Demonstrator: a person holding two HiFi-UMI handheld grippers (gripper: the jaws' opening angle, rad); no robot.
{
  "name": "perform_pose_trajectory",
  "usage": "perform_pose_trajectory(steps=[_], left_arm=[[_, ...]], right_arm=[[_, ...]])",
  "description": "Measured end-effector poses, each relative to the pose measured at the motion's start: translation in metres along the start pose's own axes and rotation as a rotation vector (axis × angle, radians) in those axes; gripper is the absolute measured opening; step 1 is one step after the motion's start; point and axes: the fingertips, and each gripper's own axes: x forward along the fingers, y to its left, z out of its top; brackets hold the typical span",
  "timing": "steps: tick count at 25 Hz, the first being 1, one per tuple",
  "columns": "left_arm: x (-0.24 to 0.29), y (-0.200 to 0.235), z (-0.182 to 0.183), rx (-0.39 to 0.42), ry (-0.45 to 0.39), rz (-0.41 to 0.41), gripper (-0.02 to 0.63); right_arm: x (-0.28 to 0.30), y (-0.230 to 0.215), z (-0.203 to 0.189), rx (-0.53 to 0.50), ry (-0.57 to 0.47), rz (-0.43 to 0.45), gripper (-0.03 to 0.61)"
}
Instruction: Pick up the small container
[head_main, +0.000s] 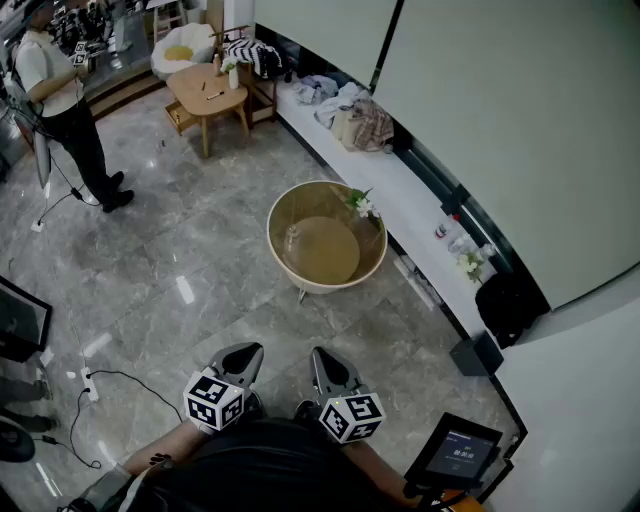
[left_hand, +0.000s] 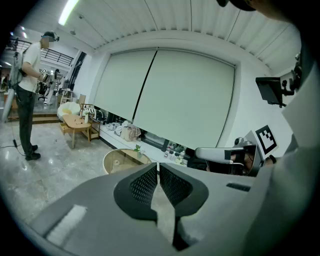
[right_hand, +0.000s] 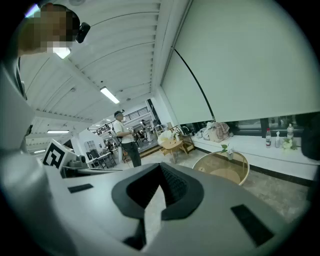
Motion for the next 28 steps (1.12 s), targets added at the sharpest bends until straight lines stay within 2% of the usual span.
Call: perform_pose_trajectory(steps=[16,24,28], left_arm=[[0.03,-0.076,-0.005,-0.011,-0.021,0.041,0.015],[0.03,-0.081,-0.033,-0.082,0.024,0.098,0.015],[0.032,-0.072,-0.044,-0.103,0.036,0.098,0.015]], right_arm=[[-0.057,-0.05,0.007,0.011,-0.011,0.069,-0.003],[-0.059,-0.06,-0.024,0.057,0.08,0.117,-0.003],[-0.047,-0.059,-0.038,0.072,0.107,0.122,-0.003]])
